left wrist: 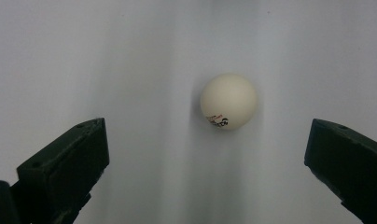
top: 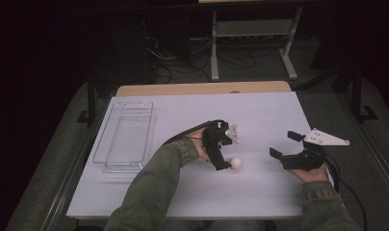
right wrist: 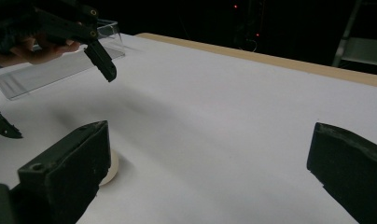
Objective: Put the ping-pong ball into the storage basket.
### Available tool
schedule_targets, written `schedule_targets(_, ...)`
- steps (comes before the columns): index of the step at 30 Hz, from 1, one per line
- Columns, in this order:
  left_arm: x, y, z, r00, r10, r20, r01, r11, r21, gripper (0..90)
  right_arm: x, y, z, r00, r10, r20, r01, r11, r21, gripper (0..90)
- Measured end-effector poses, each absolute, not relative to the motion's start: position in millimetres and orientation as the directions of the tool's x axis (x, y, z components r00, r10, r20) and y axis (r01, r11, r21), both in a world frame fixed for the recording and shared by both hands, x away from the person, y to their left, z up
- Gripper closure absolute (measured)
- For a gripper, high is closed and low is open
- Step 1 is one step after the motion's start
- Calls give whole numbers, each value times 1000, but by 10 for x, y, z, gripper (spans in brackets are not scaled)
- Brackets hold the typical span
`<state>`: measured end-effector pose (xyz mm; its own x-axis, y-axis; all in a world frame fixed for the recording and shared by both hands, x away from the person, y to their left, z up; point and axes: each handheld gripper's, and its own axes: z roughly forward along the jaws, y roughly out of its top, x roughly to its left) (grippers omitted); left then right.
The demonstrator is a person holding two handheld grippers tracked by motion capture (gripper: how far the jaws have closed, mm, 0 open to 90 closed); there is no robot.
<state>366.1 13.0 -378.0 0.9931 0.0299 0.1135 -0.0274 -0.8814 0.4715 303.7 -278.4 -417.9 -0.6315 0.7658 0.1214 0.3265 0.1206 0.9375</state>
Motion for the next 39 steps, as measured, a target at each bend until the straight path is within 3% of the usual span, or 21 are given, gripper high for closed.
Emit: schedule_targets(39, 3665, 57, -4021, 997, 26, 67, -14, -844, 535, 0, 3027, -2806, -4186, -627, 770, 120, 328, 122, 937, 0)
